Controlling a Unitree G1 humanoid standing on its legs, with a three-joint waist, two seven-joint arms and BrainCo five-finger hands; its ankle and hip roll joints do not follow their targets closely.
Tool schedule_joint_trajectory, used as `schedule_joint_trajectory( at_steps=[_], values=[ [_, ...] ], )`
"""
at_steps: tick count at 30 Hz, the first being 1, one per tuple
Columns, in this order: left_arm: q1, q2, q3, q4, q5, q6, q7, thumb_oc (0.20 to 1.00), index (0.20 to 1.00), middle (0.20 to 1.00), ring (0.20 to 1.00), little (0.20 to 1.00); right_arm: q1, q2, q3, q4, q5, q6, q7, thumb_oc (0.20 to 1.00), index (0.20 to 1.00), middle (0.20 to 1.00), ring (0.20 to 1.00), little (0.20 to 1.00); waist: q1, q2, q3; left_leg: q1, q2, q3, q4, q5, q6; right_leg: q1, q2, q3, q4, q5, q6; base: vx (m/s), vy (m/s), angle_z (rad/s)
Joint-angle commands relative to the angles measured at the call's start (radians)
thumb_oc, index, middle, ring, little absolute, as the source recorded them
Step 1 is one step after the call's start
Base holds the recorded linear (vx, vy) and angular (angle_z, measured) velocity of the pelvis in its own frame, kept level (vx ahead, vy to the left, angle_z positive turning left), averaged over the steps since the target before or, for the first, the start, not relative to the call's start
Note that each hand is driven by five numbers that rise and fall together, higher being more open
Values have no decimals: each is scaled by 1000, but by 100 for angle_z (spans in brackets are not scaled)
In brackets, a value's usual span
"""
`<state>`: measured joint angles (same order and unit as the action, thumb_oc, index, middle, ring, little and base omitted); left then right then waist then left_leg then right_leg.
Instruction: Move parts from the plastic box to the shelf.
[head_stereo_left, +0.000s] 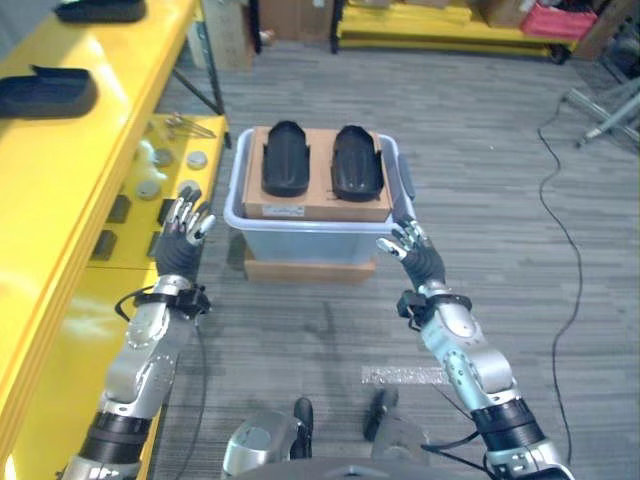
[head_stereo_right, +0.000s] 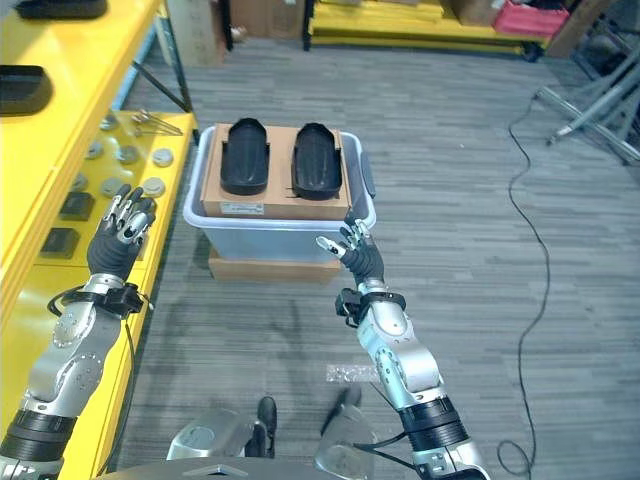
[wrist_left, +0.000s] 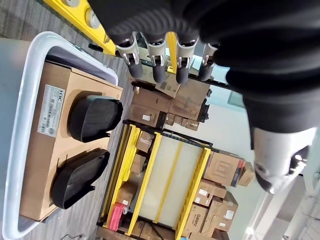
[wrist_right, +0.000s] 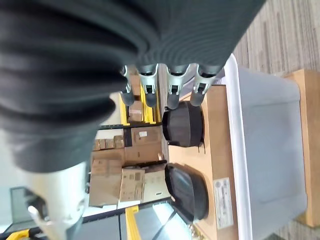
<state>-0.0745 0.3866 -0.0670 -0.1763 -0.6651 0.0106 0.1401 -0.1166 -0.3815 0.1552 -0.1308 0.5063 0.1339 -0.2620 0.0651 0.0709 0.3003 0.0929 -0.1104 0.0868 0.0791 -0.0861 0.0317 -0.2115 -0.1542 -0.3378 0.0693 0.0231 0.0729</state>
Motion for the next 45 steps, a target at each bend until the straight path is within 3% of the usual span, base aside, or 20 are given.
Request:
schedule_joint_trajectory(
  at_steps=[1, 5, 8, 12, 14, 16, 18, 20, 21, 22, 28, 45],
  values=[
    [21, 30, 6, -118, -3, -64, -60, 1000, 1000, 1000, 1000, 1000, -19, -15, -65, -51, -6, -56, 19, 1000, 1000, 1000, 1000, 1000, -22, -43, -34, 101, 49, -10, -103, -47, 48, 64, -75, 106, -118, 165, 101, 408, -233, 90],
    [56, 37, 21, -118, -35, -92, -85, 1000, 1000, 1000, 1000, 1000, 20, -33, -96, -79, 10, -65, 35, 1000, 1000, 1000, 1000, 1000, -38, -65, -46, 129, 79, 3, -68, -87, 28, 94, -64, 108, -81, 160, 106, 382, -287, 56],
    [55, 28, 9, -121, -99, -84, -67, 1000, 1000, 1000, 1000, 1000, 20, -70, -111, -78, 34, -67, 38, 1000, 1000, 1000, 1000, 1000, -53, -85, -61, 154, 126, 15, -11, -107, -4, 131, -29, 107, -33, 121, 93, 411, -355, 46],
    [26, -6, -32, -86, -96, -107, -31, 1000, 1000, 1000, 1000, 1000, -31, -116, -102, -43, 26, -54, 49, 1000, 1000, 1000, 1000, 1000, -58, -94, -57, 112, 211, 56, 215, 17, -61, 199, 24, 80, -35, 56, 22, 241, -277, 10],
    [3, -25, -42, -70, -73, -100, -33, 1000, 1000, 1000, 1000, 1000, -47, -128, -102, -4, 24, -70, 47, 1000, 1000, 1000, 1000, 1000, -40, -103, -30, -41, 220, 39, 426, 74, -81, 265, 51, 78, -68, 34, -19, 194, -310, -15],
    [-2, -30, -45, -67, -59, -98, -34, 1000, 1000, 1000, 1000, 1000, -52, -127, -102, 10, 6, -87, 30, 1000, 1000, 1000, 1000, 1000, -31, -99, -10, -101, 202, 52, 383, 57, -78, 308, 60, 72, -95, 24, -16, 122, -81, 20],
    [5, -29, -44, -67, -69, -103, -33, 1000, 1000, 1000, 1000, 1000, -48, -125, -104, 7, -1, -93, 12, 1000, 1000, 1000, 1000, 1000, -28, -91, -2, -103, 192, 76, 261, 79, -85, 348, 64, 61, -129, 22, -8, 114, 66, 1],
    [16, -27, -42, -78, -81, -98, -38, 1000, 1000, 1000, 1000, 1000, -33, -128, -105, -2, -39, -112, -19, 1000, 1000, 1000, 1000, 1000, -30, -72, 4, -128, 205, 100, 119, 174, -111, 379, 65, 45, -157, 18, -4, 99, 137, -24],
    [15, -25, -40, -81, -84, -91, -38, 1000, 1000, 1000, 1000, 1000, -33, -132, -102, -3, -43, -117, -23, 1000, 1000, 1000, 1000, 1000, -34, -68, 6, -134, 210, 105, 96, 191, -115, 384, 61, 41, -157, 15, -4, 90, 208, -6],
    [8, -19, -40, -63, -83, -97, -44, 1000, 1000, 1000, 1000, 1000, -40, -136, -102, -7, -48, -119, -38, 1000, 1000, 1000, 1000, 1000, -37, -70, -4, -105, 194, 122, 36, 130, -94, 384, 40, 29, -157, 16, 9, 66, 168, -8],
    [30, -1, -10, -104, -91, -58, -28, 1000, 1000, 1000, 1000, 1000, -5, -121, -114, -40, -43, -122, -76, 1000, 1000, 1000, 1000, 1000, -31, -49, -48, -1, 145, 93, -111, 108, -69, 376, 42, 22, -157, 13, 26, 83, 119, -22],
    [58, 9, 7, -125, -71, -19, -53, 1000, 1000, 1000, 1000, 1000, 12, -80, -121, -52, -71, -97, -113, 1000, 1000, 1000, 1000, 1000, -23, -53, -84, 68, 133, 103, -166, 78, -43, 378, 46, 21, -157, 13, 44, 18, 7, 2]
  ],
)
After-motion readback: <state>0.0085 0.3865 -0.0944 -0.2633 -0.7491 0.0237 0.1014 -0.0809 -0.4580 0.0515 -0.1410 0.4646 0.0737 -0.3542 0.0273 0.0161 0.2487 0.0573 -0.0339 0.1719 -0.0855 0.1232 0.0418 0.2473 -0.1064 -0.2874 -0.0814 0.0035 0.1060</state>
